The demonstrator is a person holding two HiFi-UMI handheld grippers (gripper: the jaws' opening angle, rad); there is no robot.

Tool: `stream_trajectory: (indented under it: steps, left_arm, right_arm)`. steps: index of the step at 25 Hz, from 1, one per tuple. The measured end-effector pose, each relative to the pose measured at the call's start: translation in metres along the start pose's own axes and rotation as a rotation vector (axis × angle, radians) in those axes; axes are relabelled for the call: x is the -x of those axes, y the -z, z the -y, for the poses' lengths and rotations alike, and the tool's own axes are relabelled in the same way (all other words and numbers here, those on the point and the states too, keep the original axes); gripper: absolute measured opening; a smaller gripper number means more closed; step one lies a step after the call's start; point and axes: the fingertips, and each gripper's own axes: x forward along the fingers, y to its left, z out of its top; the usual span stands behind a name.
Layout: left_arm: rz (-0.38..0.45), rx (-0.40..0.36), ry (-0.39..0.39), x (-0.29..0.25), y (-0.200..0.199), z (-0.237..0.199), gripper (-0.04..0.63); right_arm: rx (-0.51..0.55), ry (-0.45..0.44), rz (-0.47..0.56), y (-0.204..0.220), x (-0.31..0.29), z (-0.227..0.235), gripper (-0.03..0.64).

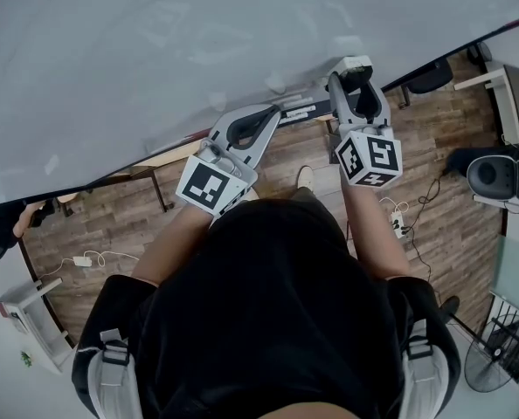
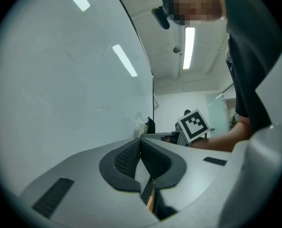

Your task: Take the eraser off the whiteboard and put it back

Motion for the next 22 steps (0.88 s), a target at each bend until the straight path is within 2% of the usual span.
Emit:
stream_trajectory:
  steps: [4, 9, 22]
  left_arm:
    - [0.023, -0.008, 0.0, 0.045, 0.003, 0.012, -0.005]
    - [0.015, 0.0, 0.008, 0.021, -0.001, 0.002, -0.005]
    - [0.004, 0.01, 0.012, 0.04, 0.005, -0.002, -0.005]
  right_arm:
    - [0.014, -0.012, 0.02, 0.004, 0.031, -0.038, 0.222]
    - [0.017, -0.036, 0.009, -0.005, 0.02, -0.026, 0.222]
    - [0.045, -0.114, 0.018, -0.004, 0.047, -0.06, 0.222]
